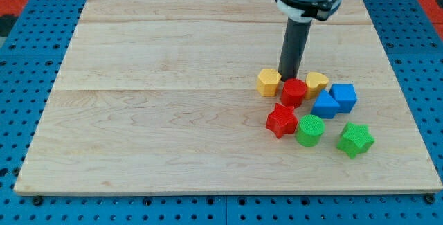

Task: Place the yellow hexagon towards the left side of the yellow heart

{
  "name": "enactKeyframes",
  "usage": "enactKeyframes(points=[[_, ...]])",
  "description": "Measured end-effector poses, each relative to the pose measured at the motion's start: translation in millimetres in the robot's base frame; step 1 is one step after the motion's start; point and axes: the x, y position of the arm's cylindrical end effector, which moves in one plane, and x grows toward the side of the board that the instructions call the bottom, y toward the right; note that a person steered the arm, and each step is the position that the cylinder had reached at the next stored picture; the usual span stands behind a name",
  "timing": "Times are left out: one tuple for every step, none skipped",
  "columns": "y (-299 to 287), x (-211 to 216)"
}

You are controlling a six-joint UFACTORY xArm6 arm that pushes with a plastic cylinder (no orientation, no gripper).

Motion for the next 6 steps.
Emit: enactKeyframes(points=[[11,0],[26,-16],[-1,-39],[-58,-34],[-65,0],[-45,31]])
